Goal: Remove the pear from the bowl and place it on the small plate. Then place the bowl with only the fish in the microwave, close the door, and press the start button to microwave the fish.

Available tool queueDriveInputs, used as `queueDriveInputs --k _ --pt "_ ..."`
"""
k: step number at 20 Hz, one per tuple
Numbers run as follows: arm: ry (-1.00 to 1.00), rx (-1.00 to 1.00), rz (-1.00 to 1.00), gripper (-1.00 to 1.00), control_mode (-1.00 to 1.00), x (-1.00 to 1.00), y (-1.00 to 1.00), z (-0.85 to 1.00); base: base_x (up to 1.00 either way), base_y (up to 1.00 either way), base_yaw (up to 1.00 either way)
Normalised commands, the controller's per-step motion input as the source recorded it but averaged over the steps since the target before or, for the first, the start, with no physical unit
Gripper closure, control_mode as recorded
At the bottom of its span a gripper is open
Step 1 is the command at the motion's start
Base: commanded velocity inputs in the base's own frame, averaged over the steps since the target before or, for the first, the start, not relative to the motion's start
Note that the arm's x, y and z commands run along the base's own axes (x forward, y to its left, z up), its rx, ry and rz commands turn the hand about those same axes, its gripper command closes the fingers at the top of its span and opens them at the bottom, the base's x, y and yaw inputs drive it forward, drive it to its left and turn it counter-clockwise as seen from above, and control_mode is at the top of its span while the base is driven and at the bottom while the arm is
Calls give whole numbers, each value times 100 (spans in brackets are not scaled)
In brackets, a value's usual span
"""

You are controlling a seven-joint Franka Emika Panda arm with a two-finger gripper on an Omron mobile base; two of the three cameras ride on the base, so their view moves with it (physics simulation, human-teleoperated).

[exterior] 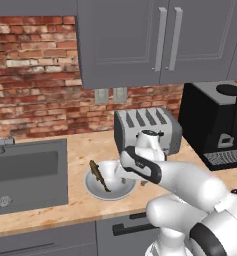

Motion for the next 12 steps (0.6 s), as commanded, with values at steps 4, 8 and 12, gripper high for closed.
queueDriveInputs --k 4,8,12 --pt "0 0 0 -100 -100 9 10 -11 0 0 0" --pt "-1 0 0 100 -100 0 4 -5 0 0 0" --pt "0 0 0 100 -100 0 4 -2 0 0 0"
